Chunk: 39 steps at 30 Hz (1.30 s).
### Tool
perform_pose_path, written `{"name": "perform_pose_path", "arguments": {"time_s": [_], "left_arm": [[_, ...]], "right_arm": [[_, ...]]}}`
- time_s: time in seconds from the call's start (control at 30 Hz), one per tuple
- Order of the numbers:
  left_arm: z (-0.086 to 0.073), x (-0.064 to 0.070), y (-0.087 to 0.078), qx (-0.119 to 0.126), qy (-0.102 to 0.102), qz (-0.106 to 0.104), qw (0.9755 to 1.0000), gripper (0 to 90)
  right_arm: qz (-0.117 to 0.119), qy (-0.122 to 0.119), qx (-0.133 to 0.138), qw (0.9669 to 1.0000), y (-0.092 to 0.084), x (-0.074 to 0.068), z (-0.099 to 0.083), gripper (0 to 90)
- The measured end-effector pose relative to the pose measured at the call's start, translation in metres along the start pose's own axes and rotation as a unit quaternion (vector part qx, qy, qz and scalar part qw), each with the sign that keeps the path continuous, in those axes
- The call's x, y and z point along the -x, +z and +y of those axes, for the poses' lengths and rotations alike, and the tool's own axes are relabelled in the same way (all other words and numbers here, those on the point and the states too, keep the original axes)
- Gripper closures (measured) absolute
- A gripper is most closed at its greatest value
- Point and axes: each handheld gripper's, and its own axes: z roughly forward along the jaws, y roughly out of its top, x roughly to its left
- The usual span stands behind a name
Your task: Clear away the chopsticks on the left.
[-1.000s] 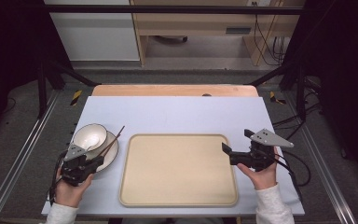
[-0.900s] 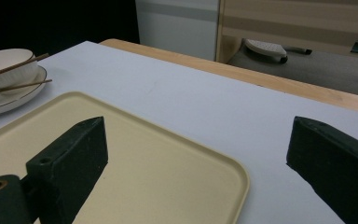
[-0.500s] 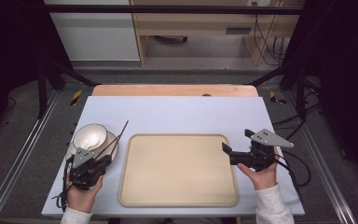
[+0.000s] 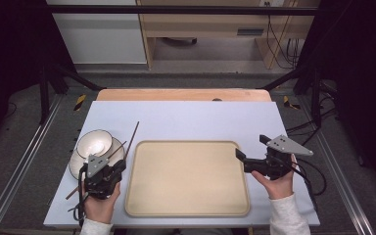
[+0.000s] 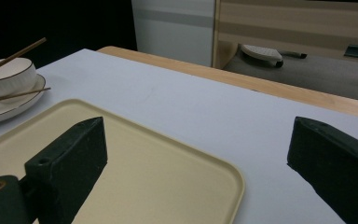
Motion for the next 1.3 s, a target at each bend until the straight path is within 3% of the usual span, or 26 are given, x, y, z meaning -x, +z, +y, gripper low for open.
{"name": "perform_pose_path", "arguments": {"time_s": [0.2, 0.3, 0.6, 0.87, 1.3], "left_arm": [[0.001, 0.012, 0.003, 0.001, -0.004, 0.0, 1.0, 84.6], [-0.001, 0.016, 0.006, 0.005, -0.016, -0.001, 0.9999, 84.6], [-0.021, 0.024, 0.018, -0.004, -0.049, -0.011, 0.9987, 84.6], [-0.038, 0.04, 0.032, -0.021, -0.044, -0.004, 0.9988, 84.6], [-0.053, 0.04, 0.048, -0.06, -0.043, 0.007, 0.9972, 84.6]], "right_arm": [[0.003, -0.001, -0.001, 1.0, 0.0, 0.0, 0.0, 4.7], [0.002, -0.002, -0.002, 1.0, 0.0, 0.0, 0.0, 4.4], [0.002, -0.002, -0.001, 1.0, 0.0, 0.0, 0.001, 3.6], [0.005, -0.004, -0.007, 1.0, 0.002, -0.001, 0.0, 3.5], [0.005, -0.005, -0.01, 0.9999, 0.005, -0.002, -0.001, 3.5]]}}
